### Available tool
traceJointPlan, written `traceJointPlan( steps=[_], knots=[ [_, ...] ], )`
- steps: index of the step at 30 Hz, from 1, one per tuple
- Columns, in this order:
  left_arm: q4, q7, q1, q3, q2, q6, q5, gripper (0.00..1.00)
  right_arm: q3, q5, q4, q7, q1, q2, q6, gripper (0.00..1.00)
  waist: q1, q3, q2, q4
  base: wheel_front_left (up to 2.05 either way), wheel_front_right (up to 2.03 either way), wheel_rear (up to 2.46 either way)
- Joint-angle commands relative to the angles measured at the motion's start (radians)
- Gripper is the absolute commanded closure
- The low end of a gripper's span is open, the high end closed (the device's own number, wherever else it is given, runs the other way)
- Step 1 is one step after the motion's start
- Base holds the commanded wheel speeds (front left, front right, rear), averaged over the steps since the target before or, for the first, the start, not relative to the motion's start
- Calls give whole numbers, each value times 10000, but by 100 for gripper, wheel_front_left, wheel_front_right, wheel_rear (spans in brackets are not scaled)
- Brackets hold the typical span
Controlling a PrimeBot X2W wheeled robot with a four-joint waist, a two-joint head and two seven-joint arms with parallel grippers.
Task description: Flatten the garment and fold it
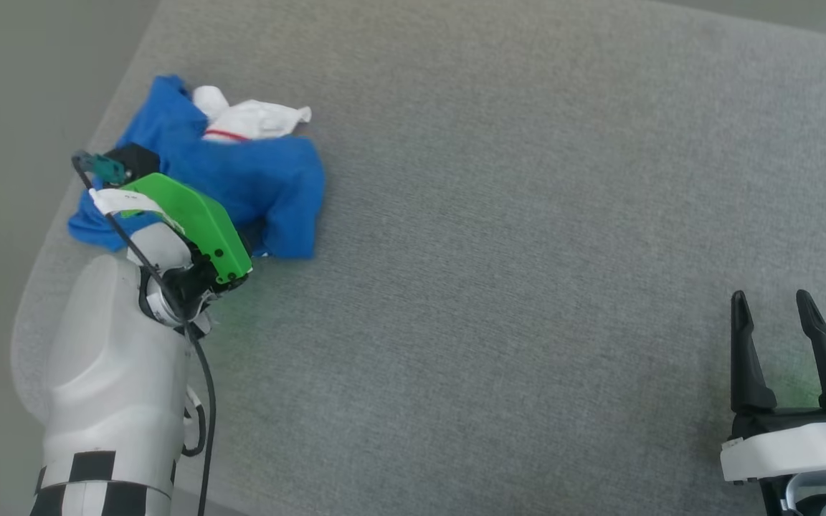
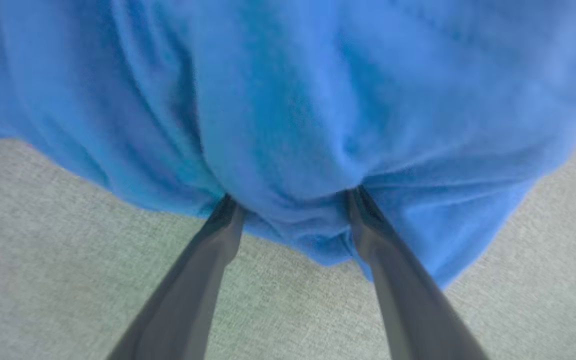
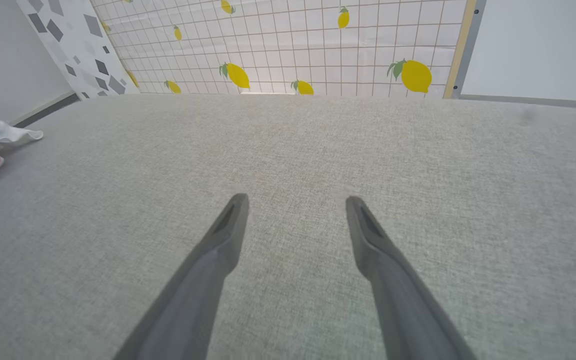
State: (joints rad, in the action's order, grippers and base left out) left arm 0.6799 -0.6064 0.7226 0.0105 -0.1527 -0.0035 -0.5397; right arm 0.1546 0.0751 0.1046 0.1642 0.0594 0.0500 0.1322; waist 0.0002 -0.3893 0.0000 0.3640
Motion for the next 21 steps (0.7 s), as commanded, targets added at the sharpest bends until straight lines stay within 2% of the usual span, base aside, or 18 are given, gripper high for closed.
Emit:
traceJointPlan(
  steps=[1,4,5,6,14,16,21],
  knots=[
    [152,-260,13,-80,115,102,-120,0,16,-37,61,-12,-161,3,-15,0,-2,-352,0,-235,0,0,0],
    [238,-423,-142,-121,209,195,-177,0,30,-37,58,-19,-178,3,-15,0,-2,-424,0,-244,0,0,0],
    [191,-306,-181,-106,210,234,-166,9,30,-37,55,-23,-182,3,-15,0,-2,-441,0,-241,0,0,0],
    [131,-119,-203,-94,184,273,-116,100,30,-38,50,-26,-188,3,-15,0,-2,-451,0,-238,0,0,0],
    [-653,1883,41,340,71,1,-213,100,35,-35,-210,-11,-88,3,-15,0,-2,-20,0,131,0,0,0],
    [-1125,2638,355,439,-123,-150,-120,100,-29,39,-435,53,-66,3,-15,0,-2,360,0,272,0,0,0],
    [-1855,3330,1033,323,-600,-454,209,100,-211,363,-974,274,-83,3,-15,0,-2,1033,0,218,0,0,0]
  ],
)
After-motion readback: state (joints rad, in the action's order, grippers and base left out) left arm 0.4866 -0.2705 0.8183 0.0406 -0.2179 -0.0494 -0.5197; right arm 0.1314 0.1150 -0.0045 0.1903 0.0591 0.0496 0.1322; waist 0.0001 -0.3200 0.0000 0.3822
